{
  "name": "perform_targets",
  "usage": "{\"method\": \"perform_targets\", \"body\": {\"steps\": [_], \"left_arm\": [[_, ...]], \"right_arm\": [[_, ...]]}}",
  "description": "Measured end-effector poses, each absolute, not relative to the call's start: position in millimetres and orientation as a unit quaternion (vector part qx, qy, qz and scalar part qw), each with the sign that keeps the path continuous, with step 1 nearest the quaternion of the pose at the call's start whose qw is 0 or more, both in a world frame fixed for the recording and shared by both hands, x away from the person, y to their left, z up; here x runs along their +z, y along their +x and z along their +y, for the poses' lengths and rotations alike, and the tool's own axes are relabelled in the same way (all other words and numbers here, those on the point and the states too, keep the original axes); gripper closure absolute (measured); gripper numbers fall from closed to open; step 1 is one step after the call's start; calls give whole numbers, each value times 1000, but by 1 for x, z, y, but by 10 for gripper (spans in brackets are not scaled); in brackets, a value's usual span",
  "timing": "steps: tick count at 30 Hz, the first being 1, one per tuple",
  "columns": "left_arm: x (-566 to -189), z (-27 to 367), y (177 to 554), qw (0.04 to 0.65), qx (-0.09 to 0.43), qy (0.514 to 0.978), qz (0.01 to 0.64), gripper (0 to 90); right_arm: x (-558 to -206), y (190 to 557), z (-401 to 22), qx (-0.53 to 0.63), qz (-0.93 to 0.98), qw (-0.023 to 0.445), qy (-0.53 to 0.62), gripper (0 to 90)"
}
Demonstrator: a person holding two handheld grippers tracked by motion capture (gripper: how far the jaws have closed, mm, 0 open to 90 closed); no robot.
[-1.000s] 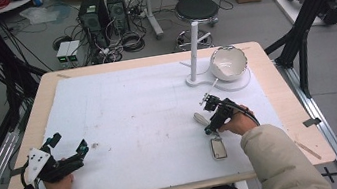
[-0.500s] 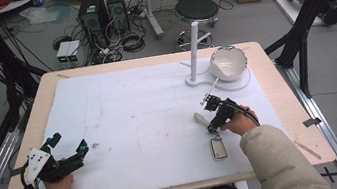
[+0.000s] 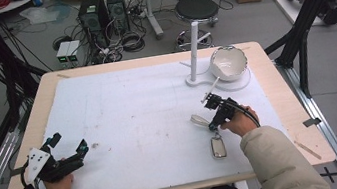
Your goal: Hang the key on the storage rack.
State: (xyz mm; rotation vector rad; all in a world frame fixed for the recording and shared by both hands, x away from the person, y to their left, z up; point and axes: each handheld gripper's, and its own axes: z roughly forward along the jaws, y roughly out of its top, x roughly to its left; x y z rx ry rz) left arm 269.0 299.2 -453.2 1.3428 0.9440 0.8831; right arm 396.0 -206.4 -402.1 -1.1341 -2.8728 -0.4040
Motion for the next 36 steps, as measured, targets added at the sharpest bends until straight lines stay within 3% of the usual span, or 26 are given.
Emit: {"method": "perform_targets", "body": {"steps": [11, 17, 27, 36], "left_arm": [[-453, 299, 269, 596, 380, 578, 407, 50], [-453, 299, 269, 596, 380, 578, 407, 50], [-453, 299, 269, 596, 380, 578, 408, 50], [-453, 299, 270, 597, 378, 577, 410, 50]], "right_arm": [[-395, 394, -210, -157, -921, -3, -357, 817], [-375, 391, -217, -235, -897, -77, -365, 818], [-359, 390, -229, -316, -859, -104, -390, 817], [-334, 396, -234, -362, -824, -175, -400, 817]]}}
